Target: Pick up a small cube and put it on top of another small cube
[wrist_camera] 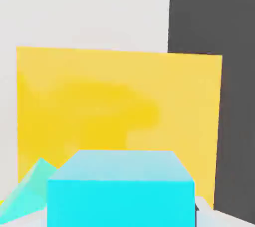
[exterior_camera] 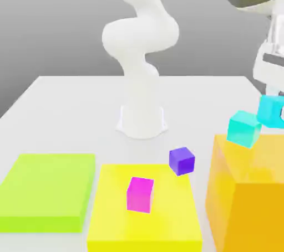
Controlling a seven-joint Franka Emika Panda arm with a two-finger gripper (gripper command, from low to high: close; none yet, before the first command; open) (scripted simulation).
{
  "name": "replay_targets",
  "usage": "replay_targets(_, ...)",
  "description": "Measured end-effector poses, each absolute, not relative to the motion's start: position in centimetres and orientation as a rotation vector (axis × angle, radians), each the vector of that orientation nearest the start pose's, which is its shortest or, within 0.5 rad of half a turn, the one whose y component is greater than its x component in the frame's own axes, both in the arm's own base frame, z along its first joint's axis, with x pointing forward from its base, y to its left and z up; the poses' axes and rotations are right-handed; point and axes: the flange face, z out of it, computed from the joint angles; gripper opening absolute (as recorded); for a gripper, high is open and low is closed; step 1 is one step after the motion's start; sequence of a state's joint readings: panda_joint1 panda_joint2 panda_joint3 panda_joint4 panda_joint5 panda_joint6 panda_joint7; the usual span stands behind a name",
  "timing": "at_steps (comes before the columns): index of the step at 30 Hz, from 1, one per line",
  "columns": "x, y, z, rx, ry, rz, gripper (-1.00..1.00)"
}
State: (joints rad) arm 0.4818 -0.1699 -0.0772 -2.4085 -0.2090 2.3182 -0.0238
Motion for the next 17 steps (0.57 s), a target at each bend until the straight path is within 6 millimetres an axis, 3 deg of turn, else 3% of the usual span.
replay_targets(4, 44.6, 10.6, 35.8, -3.197, -0.348, -0.099, -1.0)
replay_targets(9, 43.5, 1.9, 32.3, -3.135, 0.343, -0.014, -1.0)
replay_targets(13, 43.2, -0.1, 26.7, -3.096, 0.515, 0.002, -1.0)
replay_targets(14, 43.2, -0.2, 25.9, -3.096, 0.523, 0.002, 1.0)
replay_targets(17, 43.2, -0.2, 25.9, -3.096, 0.523, 0.002, 1.0)
